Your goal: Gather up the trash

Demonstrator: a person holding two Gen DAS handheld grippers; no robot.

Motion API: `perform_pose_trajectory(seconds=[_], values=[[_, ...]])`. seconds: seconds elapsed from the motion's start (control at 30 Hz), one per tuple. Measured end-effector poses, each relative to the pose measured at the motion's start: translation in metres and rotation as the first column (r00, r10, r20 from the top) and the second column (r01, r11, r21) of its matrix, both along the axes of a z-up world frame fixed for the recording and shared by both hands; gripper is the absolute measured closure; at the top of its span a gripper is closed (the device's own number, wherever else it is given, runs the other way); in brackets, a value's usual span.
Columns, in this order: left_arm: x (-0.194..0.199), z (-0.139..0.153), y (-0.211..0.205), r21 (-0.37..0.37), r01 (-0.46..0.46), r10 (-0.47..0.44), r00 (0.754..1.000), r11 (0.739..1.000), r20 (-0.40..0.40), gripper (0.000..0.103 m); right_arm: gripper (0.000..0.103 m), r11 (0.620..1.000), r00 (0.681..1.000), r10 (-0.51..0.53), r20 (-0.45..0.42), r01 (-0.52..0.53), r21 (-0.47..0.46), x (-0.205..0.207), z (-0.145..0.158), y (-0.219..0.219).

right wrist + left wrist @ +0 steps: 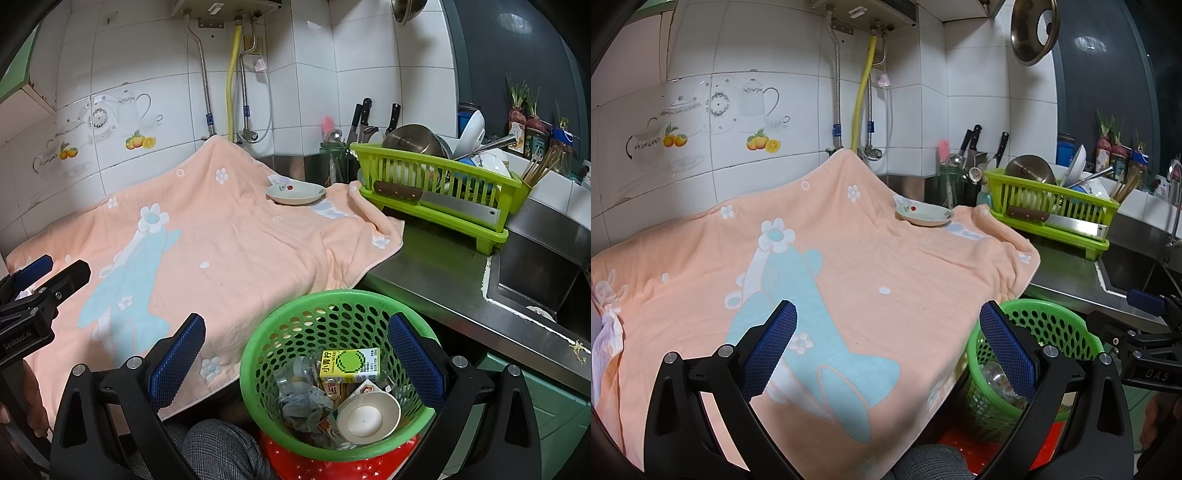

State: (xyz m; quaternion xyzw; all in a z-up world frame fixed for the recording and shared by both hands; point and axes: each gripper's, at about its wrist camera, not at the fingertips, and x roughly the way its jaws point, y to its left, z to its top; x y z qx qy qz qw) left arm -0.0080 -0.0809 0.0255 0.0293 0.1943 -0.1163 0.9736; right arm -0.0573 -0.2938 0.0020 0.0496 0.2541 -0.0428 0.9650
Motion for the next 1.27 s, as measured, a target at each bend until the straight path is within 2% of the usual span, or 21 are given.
perform_pose_trajectory(seconds=[0.63, 1.27], values=[[0.0024, -0.0007, 0.0029, -0.009, 0.002, -0.002, 1.000, 1.000, -0.007, 0.005, 0.007, 1.000, 1.000, 0.005, -0.004, -0.005, 0.000, 0.0007, -0.0032, 0.0024], [0.0022, -0.0033, 0.0090, 0.010, -0.039, 0.039, 0.999, 0.999, -0.013, 0.005, 0.007, 1.000, 1.000, 0.019, -0.011, -0.019, 0.005, 0.0026, -0.0066, 0.0089]])
